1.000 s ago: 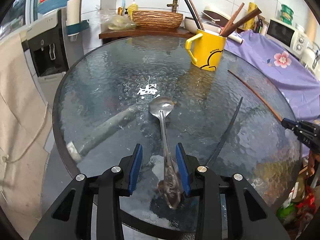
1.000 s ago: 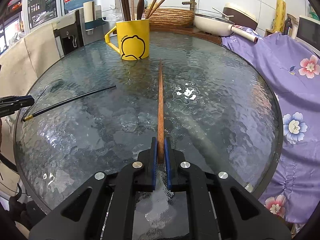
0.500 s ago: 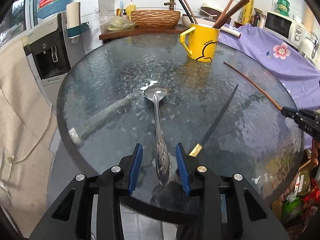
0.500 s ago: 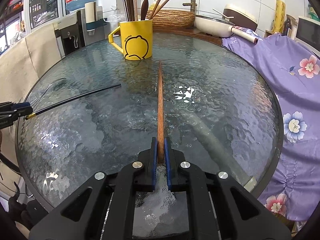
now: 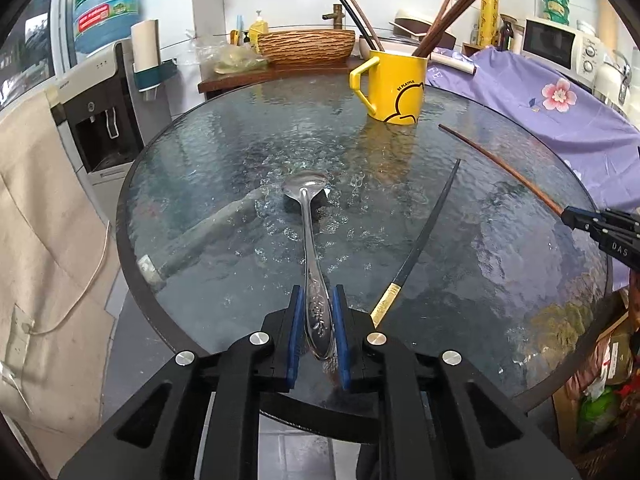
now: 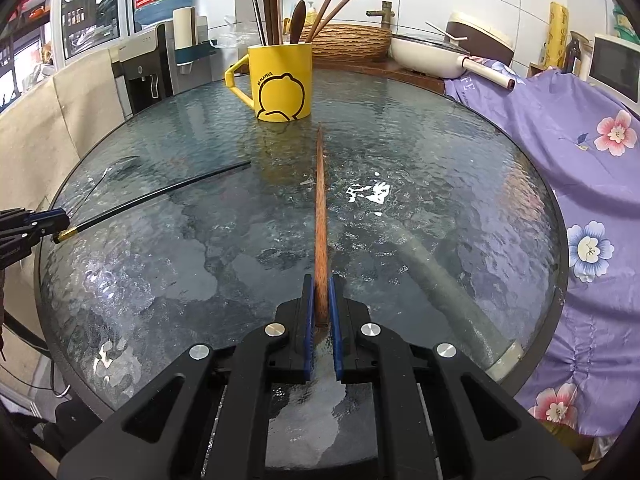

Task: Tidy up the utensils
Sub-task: 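Lift the silver spoon and brown chopstick off the glass table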

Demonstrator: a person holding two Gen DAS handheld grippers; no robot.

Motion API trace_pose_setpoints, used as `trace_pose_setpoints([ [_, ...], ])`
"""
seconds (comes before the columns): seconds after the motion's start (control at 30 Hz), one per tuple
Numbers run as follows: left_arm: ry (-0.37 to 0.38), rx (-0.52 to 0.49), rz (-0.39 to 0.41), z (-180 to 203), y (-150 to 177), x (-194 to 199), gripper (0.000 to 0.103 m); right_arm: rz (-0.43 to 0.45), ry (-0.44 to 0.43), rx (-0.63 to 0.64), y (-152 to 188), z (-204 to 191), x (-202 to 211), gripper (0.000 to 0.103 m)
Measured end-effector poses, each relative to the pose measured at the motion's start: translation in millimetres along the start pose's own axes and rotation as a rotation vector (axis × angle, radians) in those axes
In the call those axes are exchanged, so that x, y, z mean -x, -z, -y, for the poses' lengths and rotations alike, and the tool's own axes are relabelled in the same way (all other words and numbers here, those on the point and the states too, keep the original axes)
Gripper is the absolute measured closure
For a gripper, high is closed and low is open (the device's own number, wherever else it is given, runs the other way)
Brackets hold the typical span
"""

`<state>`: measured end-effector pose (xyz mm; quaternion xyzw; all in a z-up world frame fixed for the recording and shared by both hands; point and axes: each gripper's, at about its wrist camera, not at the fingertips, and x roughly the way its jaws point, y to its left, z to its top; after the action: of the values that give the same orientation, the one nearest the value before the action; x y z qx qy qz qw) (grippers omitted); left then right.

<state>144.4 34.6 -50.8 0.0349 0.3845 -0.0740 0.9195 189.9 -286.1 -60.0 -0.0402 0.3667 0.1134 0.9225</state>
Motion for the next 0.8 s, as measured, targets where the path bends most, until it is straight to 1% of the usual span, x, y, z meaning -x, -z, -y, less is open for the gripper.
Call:
trace_pose_setpoints([
  [0.17,0.012,0.021,0.017,-3.2,4.3,5.3,0.089,0.012,0.002,-0.013,2.0,1.9,2.5,0.095],
  [0.3,-0.022,-0.005,0.09,-1.5,0.5,21.4,0.09,0.053,0.016,-0.02,3.0,3.9,12.6,0.095],
  [0.37,-0.016,-0.005,0.107,-1.2,-3.5,27.4,0.097,0.08,0.021,-0.013,2.0,3.0,20.4,0.095],
  [0.47,-0.014,0.0,0.146,-3.3,-10.7,36.8,0.097,0.122,0.035,0.005,-1.2,-2.0,32.8,0.095],
  [0.57,-0.024,0.003,0.148,-4.8,-13.9,36.8,0.097,0.141,0.036,0.015,-5.8,-3.6,40.4,0.095],
  [0.7,0.01,0.053,0.114,-11.7,-7.7,32.3,0.097,0.138,0.036,0.013,-7.6,-2.0,40.2,0.095],
  [0.77,0.01,0.058,0.096,-11.5,-3.3,29.6,0.094,0.129,0.032,0.011,-6.8,-1.7,37.3,0.095],
  [0.8,0.004,0.053,0.083,-10.2,-2.0,27.1,0.085,0.123,0.031,0.009,-6.2,-1.7,35.6,0.095],
])
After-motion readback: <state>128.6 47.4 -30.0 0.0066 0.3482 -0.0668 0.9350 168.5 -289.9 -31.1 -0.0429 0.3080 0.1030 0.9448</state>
